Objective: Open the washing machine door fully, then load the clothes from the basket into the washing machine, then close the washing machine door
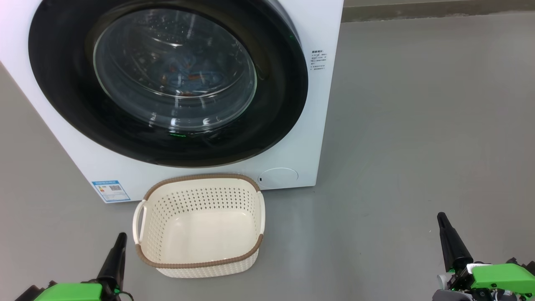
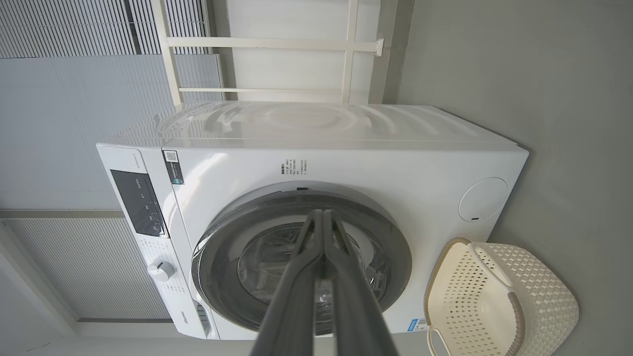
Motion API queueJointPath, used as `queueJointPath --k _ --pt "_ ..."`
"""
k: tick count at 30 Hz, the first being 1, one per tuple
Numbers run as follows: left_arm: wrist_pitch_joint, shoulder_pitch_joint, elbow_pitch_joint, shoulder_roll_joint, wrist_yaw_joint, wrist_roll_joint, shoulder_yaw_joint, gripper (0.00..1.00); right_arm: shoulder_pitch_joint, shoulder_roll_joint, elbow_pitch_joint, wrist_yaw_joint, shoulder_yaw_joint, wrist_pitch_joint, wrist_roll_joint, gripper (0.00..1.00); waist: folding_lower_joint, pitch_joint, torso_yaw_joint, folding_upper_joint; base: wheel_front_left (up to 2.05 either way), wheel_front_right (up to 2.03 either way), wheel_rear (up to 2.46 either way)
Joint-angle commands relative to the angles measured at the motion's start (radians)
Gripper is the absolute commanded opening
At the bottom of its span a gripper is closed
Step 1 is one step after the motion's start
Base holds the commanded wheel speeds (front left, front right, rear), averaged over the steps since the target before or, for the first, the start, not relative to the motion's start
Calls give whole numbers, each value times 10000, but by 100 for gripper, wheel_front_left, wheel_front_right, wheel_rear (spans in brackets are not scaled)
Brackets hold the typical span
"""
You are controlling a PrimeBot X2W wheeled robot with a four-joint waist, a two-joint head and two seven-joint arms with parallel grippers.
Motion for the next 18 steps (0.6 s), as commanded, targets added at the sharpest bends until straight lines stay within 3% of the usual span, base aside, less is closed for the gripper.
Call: queueJointPath --k 1,18 --pt "59 -408 -205 190 -73 -84 344 0 -403 -22 -245 16 207 66 -26 0 -1 0 0 0 0 0 0" --pt "59 -408 -205 190 -73 -84 344 0 -404 -15 -245 16 197 74 -34 0 -1 0 0 0 0 0 0"
